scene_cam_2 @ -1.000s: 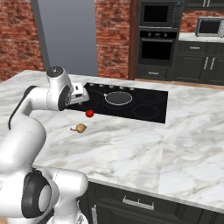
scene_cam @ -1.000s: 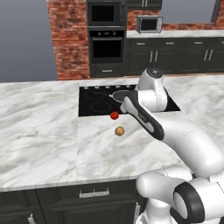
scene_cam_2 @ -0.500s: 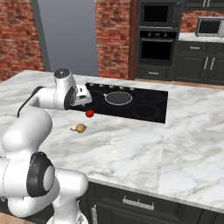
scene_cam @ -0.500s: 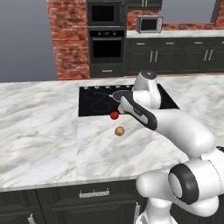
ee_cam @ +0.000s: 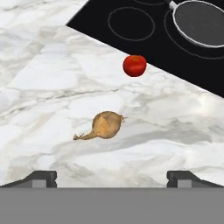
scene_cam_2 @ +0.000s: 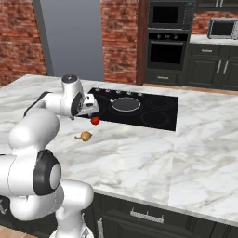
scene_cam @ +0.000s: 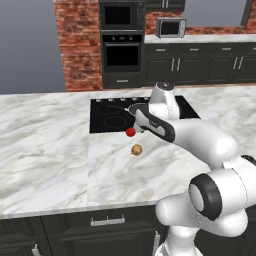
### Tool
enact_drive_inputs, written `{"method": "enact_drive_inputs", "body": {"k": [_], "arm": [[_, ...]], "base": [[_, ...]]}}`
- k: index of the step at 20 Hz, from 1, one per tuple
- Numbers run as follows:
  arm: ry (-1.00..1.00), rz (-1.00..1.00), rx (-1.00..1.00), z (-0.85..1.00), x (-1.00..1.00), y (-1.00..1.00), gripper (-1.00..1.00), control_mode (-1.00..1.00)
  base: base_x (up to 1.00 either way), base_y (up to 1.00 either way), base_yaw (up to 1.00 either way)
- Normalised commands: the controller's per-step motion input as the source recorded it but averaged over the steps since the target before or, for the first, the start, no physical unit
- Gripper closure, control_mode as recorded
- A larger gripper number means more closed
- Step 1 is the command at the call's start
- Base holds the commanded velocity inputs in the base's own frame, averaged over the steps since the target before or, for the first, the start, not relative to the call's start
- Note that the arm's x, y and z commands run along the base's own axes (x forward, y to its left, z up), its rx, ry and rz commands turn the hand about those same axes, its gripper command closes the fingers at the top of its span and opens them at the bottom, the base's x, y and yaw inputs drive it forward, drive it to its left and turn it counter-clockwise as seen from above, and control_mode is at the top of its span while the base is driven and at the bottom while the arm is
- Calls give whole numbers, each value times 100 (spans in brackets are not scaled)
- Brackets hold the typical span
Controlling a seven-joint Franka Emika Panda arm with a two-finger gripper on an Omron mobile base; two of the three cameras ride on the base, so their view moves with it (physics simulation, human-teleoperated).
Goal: Place the pan on the center burner on the stove. Then place the tomato and the onion in the pan and turn on the center burner.
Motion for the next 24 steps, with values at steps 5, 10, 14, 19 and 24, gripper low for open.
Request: {"method": "enact_drive_inputs", "body": {"k": [5,10,14,19,24], "arm": [[6,0,0,-26,0,6,-100,-100],[5,0,0,-19,3,3,-100,-100],[4,0,0,-12,20,0,-100,-100],[3,0,0,-14,32,0,-100,-100],[4,0,0,-20,28,0,-100,-100]], "base": [[0,0,0],[0,0,0],[0,0,0],[0,0,0],[0,0,0]]}}
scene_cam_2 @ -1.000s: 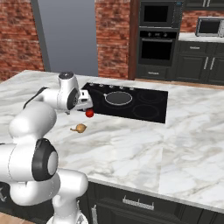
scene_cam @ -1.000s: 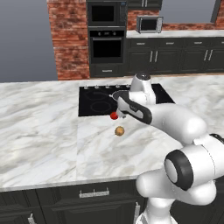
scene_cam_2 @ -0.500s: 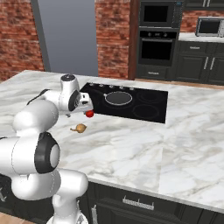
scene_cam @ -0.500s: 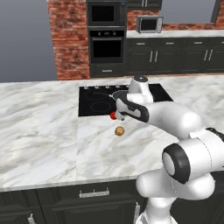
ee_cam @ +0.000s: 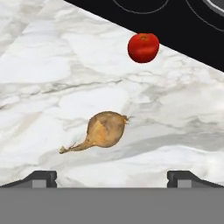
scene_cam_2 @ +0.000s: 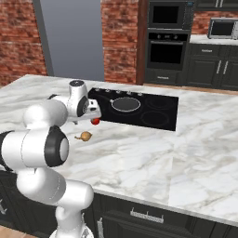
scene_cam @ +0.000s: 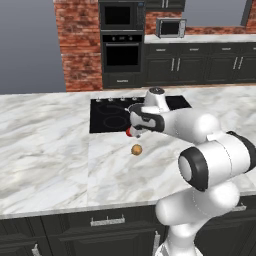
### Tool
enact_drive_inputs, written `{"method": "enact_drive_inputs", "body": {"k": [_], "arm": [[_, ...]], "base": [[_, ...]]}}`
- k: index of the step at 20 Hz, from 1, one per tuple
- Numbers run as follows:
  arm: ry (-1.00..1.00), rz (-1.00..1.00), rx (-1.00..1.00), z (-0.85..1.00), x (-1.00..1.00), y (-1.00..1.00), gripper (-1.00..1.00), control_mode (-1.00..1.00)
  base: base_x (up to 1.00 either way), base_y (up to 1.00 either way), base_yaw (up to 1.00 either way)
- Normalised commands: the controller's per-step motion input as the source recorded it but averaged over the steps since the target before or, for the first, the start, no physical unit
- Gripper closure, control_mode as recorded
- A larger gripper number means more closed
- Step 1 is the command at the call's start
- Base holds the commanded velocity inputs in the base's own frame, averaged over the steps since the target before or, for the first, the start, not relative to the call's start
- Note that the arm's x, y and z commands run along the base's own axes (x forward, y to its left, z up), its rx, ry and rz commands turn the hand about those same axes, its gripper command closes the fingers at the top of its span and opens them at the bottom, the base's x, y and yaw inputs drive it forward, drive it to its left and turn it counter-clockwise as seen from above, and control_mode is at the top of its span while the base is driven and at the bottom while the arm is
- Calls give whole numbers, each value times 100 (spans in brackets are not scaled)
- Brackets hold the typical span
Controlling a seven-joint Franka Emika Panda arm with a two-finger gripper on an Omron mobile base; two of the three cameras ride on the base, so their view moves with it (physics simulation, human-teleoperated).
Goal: Place the pan on the center burner on the stove. Then place the tomato and the onion in the pan and turn on the center burner.
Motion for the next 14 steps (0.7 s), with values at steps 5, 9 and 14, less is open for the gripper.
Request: {"method": "enact_drive_inputs", "body": {"k": [5,9,14], "arm": [[4,0,0,-12,18,0,-100,-100],[4,0,0,-4,20,0,-100,-100],[5,0,0,-11,23,0,-100,-100]], "base": [[0,0,0],[0,0,0],[0,0,0]]}}
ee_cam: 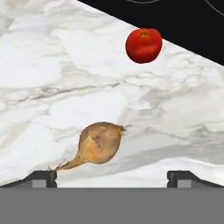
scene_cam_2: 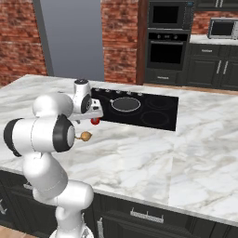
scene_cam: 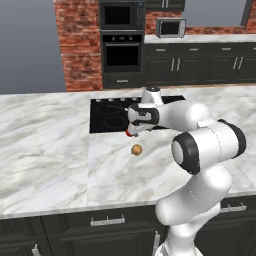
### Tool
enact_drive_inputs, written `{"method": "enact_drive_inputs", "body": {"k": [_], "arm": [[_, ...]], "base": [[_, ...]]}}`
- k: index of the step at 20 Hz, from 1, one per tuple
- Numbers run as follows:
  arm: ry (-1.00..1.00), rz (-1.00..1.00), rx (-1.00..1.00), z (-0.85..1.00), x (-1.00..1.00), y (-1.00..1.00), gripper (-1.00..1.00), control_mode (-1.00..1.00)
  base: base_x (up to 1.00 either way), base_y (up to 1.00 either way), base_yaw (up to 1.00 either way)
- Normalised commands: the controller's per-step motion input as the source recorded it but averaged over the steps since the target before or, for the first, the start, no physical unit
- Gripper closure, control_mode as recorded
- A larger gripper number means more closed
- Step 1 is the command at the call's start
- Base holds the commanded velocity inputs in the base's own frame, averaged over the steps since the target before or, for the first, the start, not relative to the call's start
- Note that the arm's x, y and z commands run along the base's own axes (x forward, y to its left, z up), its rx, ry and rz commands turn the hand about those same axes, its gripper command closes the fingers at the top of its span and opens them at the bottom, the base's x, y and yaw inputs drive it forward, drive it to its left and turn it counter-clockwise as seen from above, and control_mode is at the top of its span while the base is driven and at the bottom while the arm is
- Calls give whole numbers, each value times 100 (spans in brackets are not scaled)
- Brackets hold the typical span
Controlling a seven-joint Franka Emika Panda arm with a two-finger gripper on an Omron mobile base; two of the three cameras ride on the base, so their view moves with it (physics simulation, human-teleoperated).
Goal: Place the pan on the center burner on the stove. Then place the tomato and the onion in the pan and turn on the center burner.
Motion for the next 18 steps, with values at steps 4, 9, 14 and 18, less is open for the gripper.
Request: {"method": "enact_drive_inputs", "body": {"k": [4,9,14,18], "arm": [[5,0,0,-22,19,0,-100,-100],[3,0,0,-8,16,1,-100,-100],[3,0,0,-8,14,6,-100,-100],[4,0,0,-16,9,9,-100,-100]], "base": [[0,0,0],[0,0,0],[0,0,0],[0,0,0]]}}
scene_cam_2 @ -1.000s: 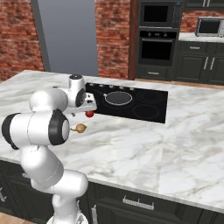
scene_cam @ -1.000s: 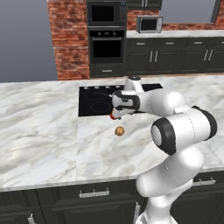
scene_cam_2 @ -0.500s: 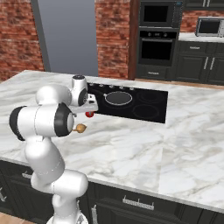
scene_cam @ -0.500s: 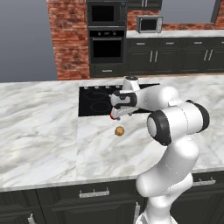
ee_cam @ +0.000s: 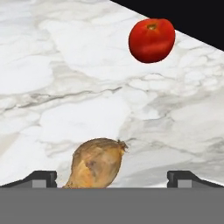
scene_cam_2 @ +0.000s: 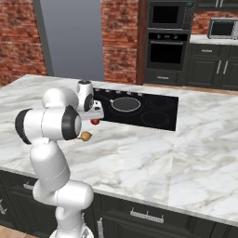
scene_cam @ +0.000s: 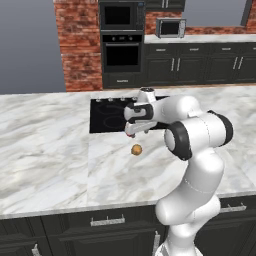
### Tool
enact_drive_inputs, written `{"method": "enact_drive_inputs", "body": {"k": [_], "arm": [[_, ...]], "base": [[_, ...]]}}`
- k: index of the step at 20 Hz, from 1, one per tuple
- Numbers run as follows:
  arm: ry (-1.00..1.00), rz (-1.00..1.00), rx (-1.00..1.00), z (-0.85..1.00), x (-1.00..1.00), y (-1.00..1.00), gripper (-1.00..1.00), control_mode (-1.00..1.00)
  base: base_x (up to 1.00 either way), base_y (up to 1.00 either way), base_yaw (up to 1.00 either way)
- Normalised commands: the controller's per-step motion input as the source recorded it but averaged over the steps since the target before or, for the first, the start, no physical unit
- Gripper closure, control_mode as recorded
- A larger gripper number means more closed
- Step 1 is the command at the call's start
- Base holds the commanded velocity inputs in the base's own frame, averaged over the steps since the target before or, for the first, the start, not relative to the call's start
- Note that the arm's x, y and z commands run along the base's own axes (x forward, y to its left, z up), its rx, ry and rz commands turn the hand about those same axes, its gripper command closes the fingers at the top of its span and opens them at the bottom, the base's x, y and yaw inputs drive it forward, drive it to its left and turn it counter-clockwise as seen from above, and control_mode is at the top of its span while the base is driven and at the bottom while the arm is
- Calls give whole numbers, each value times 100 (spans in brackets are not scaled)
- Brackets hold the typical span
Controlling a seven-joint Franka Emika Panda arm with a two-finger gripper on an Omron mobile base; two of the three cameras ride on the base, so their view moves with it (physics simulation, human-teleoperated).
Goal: Place the pan on the center burner on the stove. Then place the tomato and the onion in the pan and turn on the center burner.
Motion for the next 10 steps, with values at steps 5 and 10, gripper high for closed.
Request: {"method": "enact_drive_inputs", "body": {"k": [5,10], "arm": [[3,0,0,-14,11,1,-100,-100],[0,0,0,-8,17,0,-100,-100]], "base": [[0,0,0],[0,0,0]]}}
